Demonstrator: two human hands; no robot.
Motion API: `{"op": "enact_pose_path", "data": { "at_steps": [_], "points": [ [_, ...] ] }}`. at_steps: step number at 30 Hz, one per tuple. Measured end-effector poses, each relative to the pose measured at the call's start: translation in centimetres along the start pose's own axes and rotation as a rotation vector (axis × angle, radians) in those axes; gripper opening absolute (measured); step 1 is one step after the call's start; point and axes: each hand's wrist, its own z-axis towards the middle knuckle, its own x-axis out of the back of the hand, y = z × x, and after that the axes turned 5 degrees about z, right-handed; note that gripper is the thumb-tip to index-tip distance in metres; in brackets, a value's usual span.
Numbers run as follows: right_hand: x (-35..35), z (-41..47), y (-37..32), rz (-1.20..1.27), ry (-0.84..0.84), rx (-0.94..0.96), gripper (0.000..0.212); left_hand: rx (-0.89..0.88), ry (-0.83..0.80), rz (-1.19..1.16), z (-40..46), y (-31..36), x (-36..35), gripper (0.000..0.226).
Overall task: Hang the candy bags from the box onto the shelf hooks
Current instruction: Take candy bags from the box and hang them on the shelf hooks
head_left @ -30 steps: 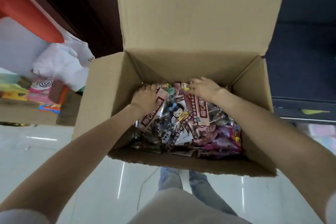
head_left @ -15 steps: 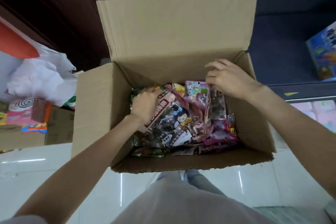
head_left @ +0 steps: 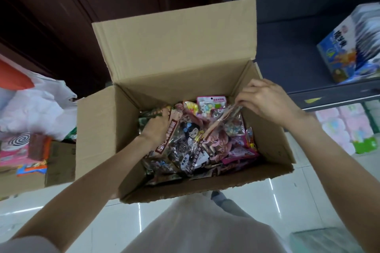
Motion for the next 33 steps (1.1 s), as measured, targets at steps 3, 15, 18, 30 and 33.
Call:
{"op": "enact_pose_path", "data": {
  "at_steps": [3, 15, 18, 30, 33],
  "points": [
    [0.8, -0.8, -0.6, 0.056, 0.105, -0.047, 0.012, 0.009, 0.135, -0.091, -0.4, -0.1, 1.2, 0.043],
    [9.6, -6.4, -2.1, 0.630, 0.500, -0.115, 0.009, -0.399, 0.739, -0.289, -8.2, 7.7, 17.3, 0.018],
    [13.1, -9.1, -1.9, 0.706, 0.670, -0.099, 0.017, -0.469, 0.878, -0.269, -11.6, 12.7, 22.3, 0.021],
    [21.3, -30.2, 5.6, 0.715, 0.800, -0.455, 0.036, -0.770, 0.572, -0.647, -13.0, 40.5, 22.8, 0.016],
    [21.9, -35.4, 8.3, 0.654, 0.840, -0.543, 0.020, -0.829, 0.563, -0.637, -11.8, 47.1, 21.7, 0.019]
  ]
}}
